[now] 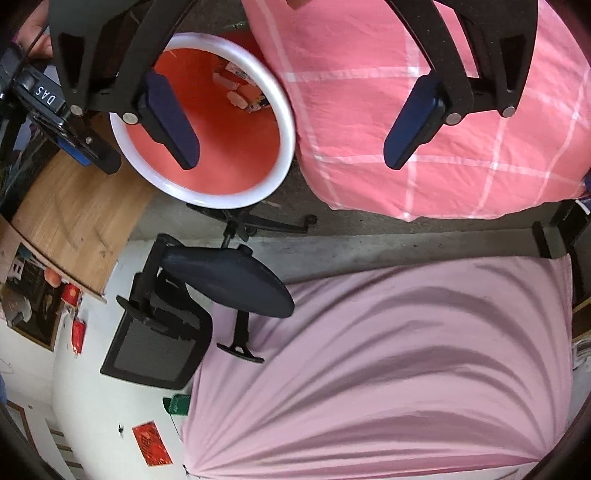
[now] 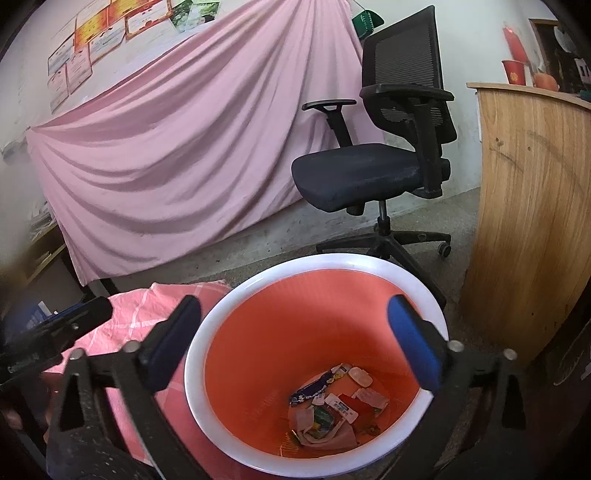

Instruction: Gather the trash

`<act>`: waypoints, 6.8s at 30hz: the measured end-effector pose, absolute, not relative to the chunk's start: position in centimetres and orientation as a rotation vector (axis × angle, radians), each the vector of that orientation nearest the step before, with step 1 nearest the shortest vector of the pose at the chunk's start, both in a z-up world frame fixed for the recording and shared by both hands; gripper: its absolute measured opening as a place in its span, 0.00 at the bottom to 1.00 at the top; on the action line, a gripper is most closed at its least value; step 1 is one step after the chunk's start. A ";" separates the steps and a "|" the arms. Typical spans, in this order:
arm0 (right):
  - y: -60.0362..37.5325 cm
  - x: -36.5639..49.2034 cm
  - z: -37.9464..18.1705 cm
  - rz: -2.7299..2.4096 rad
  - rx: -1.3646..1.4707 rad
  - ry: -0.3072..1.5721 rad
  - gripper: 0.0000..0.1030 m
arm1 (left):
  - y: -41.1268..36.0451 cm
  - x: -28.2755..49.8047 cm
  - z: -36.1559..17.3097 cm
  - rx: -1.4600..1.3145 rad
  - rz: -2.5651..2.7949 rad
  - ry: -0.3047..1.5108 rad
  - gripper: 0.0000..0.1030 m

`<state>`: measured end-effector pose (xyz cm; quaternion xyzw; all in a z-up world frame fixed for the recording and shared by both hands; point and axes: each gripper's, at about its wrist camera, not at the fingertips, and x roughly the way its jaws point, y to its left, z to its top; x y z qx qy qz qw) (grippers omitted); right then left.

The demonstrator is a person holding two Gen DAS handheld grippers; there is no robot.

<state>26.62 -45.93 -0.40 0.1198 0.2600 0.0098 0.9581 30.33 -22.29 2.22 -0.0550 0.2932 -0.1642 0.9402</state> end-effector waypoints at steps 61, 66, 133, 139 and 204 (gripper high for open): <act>-27.6 4.0 5.6 0.022 0.024 0.255 1.00 | 0.2 4.2 5.0 -0.106 -0.093 0.346 0.98; -26.7 2.3 5.3 0.019 0.018 0.237 1.00 | 1.0 2.7 4.1 -0.091 -0.079 0.347 0.98; -23.2 -0.4 0.6 0.018 -0.013 0.247 1.00 | 2.3 1.2 -1.4 0.001 -0.074 0.319 0.98; -23.1 -0.4 0.6 0.018 -0.013 0.247 1.00 | 2.3 1.1 -1.4 0.001 -0.072 0.319 0.98; -22.2 -0.3 -0.1 0.032 -0.018 0.255 1.00 | 1.9 0.8 -1.4 -0.004 -0.073 0.321 0.98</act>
